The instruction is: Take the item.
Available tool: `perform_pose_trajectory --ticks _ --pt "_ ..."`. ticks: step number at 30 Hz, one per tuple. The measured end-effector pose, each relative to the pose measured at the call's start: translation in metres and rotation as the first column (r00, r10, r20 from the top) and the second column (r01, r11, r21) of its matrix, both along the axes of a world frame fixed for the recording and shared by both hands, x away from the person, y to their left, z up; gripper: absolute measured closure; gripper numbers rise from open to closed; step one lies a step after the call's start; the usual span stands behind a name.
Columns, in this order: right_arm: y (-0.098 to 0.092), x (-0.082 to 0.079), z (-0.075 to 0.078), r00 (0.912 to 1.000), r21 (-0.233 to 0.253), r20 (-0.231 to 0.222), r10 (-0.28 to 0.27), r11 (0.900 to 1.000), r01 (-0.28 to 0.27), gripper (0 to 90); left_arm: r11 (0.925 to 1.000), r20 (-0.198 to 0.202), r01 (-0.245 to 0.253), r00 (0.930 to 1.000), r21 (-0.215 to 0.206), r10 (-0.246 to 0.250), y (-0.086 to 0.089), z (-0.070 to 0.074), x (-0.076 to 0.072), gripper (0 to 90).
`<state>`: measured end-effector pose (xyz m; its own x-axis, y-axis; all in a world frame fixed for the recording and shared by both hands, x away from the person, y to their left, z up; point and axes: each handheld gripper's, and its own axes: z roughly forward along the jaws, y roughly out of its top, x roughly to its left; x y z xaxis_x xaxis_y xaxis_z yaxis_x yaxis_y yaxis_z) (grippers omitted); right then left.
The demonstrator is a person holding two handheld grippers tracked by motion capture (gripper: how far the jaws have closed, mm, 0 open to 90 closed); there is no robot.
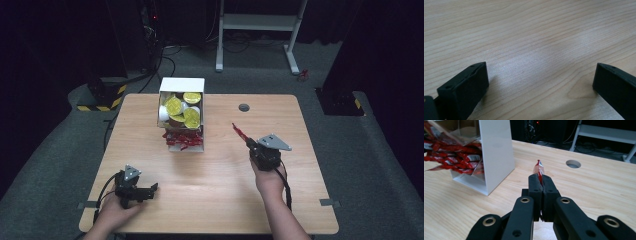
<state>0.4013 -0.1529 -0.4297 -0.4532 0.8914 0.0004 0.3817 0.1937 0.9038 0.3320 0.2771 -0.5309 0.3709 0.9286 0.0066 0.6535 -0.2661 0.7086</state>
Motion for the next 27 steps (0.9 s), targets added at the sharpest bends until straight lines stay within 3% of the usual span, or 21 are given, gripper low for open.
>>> perform_pose_trajectory --ticks 6,12,27 --pt "0.001 0.010 0.003 0.9997 -0.018 0.012 -0.021 1.000 0.021 88.7 1.0000 0.000 0.000 1.0000 0.000 0.000 0.000 0.000 0.000 0.6" --pt "0.002 0.020 -0.001 0.9991 -0.044 -0.005 -0.042 0.998 0.042 88.7 1.0000 0.000 0.000 1.0000 0.000 0.000 0.000 0.000 0.000 0.6" --pt "-0.002 0.049 -0.037 0.9882 -0.095 -0.084 -0.128 0.988 0.120 88.5 1.0000 0.000 0.000 1.0000 0.000 0.000 0.000 0.000 0.000 0.6"
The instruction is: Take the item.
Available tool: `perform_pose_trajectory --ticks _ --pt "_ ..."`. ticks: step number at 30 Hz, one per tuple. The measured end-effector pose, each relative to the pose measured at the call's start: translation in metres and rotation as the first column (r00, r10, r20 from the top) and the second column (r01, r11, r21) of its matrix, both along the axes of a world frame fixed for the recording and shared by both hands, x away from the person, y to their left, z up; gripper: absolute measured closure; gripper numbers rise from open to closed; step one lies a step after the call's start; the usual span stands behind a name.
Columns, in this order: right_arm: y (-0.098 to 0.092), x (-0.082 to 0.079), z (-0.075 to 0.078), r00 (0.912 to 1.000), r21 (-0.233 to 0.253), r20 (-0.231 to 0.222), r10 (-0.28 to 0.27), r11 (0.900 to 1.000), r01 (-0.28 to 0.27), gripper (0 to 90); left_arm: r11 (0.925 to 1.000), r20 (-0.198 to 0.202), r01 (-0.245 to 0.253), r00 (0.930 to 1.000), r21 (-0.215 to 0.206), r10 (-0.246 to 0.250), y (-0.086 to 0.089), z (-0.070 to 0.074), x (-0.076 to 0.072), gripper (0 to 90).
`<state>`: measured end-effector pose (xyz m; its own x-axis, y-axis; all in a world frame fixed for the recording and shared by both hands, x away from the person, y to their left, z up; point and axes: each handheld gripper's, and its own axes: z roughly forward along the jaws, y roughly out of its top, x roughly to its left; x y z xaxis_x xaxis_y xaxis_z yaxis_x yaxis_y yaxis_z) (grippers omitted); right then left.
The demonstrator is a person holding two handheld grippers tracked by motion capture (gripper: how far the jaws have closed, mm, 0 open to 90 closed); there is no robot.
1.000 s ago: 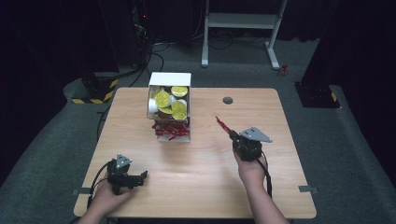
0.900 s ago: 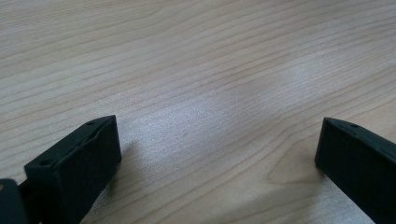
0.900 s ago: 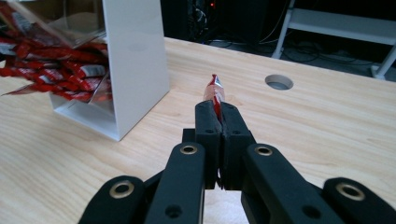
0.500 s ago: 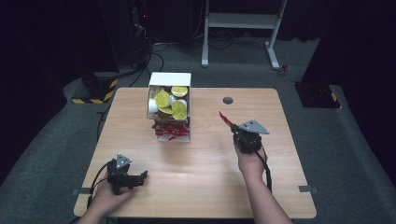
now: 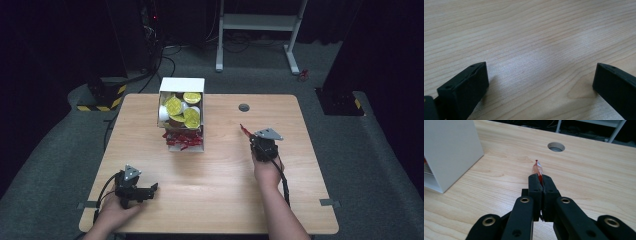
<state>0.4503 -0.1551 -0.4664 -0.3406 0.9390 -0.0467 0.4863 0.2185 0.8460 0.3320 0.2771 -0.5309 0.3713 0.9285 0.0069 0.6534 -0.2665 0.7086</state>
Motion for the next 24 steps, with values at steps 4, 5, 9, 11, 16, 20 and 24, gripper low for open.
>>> perform_pose_trajectory --ticks 4,5,9,11,16,20,24 --pt "0.002 0.004 -0.006 0.9999 -0.012 -0.004 -0.014 1.000 0.014 88.0 1.0000 0.000 0.000 1.0000 0.000 0.000 0.000 0.000 0.000 0.6" --pt "0.002 0.005 -0.007 0.9998 -0.013 -0.005 -0.020 1.000 0.020 88.0 1.0000 0.000 0.000 1.0000 0.000 0.000 0.000 0.000 0.000 0.6" --pt "0.003 0.008 -0.013 0.9995 -0.016 -0.017 -0.025 1.000 0.025 87.7 1.0000 0.000 0.000 1.0000 0.000 0.000 0.000 0.000 0.000 0.6" --pt "0.003 0.009 -0.016 0.9993 -0.015 -0.028 -0.026 1.000 0.026 87.4 1.0000 0.000 0.000 1.0000 0.000 0.000 0.000 0.000 0.000 0.6" --pt "0.003 0.009 -0.027 0.9981 -0.024 -0.057 -0.025 0.999 0.024 87.0 1.0000 0.000 0.000 1.0000 0.000 0.000 0.000 0.000 0.000 0.6" --pt "0.002 0.011 -0.034 0.9967 -0.037 -0.076 -0.026 0.999 0.023 86.8 1.0000 0.000 0.000 1.0000 0.000 0.000 0.000 0.000 0.000 0.6" --pt "0.003 0.012 -0.036 0.9961 -0.045 -0.085 -0.021 0.999 0.017 86.6 1.0000 0.000 0.000 1.0000 0.001 0.000 0.000 0.000 0.000 0.6"
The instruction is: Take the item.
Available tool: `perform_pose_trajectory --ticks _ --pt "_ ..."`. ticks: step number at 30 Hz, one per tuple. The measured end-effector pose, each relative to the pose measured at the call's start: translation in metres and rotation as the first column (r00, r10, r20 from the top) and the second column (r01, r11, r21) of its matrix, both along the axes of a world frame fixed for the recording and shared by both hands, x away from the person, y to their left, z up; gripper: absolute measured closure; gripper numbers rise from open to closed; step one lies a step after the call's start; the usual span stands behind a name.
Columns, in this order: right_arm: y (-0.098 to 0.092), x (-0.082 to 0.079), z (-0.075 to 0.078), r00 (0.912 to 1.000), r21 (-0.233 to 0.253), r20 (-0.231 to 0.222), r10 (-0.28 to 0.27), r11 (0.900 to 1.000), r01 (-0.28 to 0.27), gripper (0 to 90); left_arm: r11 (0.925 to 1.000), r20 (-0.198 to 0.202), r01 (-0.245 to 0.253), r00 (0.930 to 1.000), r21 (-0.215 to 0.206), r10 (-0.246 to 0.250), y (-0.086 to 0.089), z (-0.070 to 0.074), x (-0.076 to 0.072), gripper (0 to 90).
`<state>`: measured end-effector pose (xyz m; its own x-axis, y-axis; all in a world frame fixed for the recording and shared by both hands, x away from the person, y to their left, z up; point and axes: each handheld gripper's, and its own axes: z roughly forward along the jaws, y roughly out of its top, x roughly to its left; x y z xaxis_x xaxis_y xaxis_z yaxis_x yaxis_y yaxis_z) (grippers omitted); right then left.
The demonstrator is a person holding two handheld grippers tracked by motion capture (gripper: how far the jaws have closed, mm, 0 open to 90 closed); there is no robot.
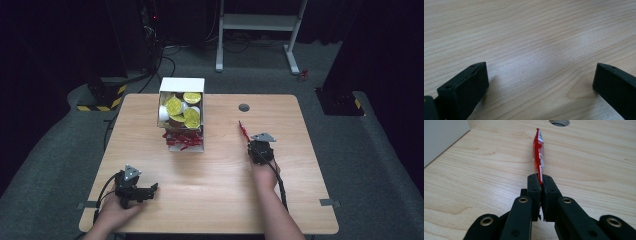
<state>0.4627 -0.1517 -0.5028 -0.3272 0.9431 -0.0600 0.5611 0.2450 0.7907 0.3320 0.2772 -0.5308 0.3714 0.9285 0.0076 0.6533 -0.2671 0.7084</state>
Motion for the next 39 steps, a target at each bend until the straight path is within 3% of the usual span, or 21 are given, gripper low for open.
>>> perform_pose_trajectory --ticks 12,17,31,39 --pt "0.005 0.002 -0.012 0.9992 -0.002 -0.039 0.005 1.000 -0.005 85.5 1.0000 0.001 0.001 1.0000 0.001 -0.001 0.000 0.000 0.000 0.6" --pt "0.007 0.002 -0.013 0.9992 0.015 -0.039 0.003 1.000 -0.003 79.6 1.0000 0.001 0.001 1.0000 0.003 -0.001 0.000 0.000 0.000 0.6" --pt "0.010 -0.001 0.000 0.9998 0.044 -0.013 0.013 0.999 -0.013 71.4 1.0000 0.000 0.000 1.0000 0.000 0.000 0.000 0.000 0.000 0.6" --pt "0.009 -0.009 0.011 0.9996 0.064 -0.011 0.027 0.998 -0.026 60.7 1.0000 0.000 -0.001 1.0000 -0.001 0.001 0.000 0.000 0.000 0.6"
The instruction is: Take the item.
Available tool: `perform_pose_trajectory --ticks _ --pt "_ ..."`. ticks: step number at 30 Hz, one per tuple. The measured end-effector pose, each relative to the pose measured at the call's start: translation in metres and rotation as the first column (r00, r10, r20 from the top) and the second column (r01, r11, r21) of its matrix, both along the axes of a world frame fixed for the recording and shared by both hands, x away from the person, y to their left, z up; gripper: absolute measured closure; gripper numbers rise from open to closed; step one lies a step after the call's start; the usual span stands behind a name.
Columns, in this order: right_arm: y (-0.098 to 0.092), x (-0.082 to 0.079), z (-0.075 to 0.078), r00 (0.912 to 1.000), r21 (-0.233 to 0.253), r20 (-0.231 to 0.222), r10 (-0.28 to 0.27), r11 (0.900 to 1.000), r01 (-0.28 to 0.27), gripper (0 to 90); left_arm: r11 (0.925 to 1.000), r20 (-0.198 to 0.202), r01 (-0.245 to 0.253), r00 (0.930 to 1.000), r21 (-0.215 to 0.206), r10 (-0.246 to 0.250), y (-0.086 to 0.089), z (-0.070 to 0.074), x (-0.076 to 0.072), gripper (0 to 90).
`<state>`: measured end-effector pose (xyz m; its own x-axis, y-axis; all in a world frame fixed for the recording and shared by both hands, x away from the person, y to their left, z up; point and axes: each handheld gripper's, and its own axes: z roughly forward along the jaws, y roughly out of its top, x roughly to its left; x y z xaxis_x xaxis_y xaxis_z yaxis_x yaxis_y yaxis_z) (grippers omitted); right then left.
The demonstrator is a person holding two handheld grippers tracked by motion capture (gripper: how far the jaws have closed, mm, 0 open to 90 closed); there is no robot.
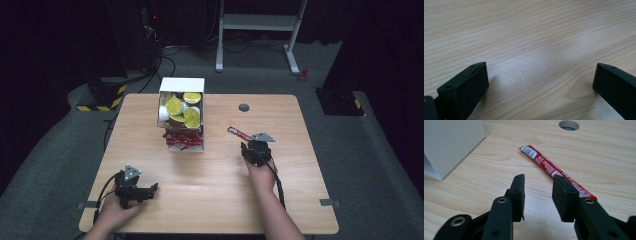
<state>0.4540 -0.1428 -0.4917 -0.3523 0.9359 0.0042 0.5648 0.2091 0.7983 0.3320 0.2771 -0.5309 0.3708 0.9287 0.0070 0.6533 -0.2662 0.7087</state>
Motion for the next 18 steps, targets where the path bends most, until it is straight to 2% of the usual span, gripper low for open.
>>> perform_pose_trajectory --ticks 5,9,12,18 --pt "0.000 -0.011 0.007 0.9997 0.023 0.014 0.021 1.000 -0.022 50.6 1.0000 0.000 0.000 1.0000 0.001 0.000 0.000 0.000 0.000 0.6" --pt "-0.001 -0.017 0.011 0.9991 0.027 0.017 0.039 0.999 -0.039 46.5 1.0000 0.000 0.000 1.0000 0.000 0.000 0.000 0.000 0.000 0.6" --pt "-0.003 -0.028 0.016 0.9981 0.045 0.024 0.057 0.997 -0.058 39.6 1.0000 0.000 0.000 1.0000 0.000 0.000 0.000 0.000 0.000 0.6" --pt "-0.011 -0.048 0.018 0.9964 0.050 0.039 0.076 0.996 -0.078 30.8 1.0000 0.000 0.000 1.0000 0.000 0.000 0.000 0.000 0.000 0.6"
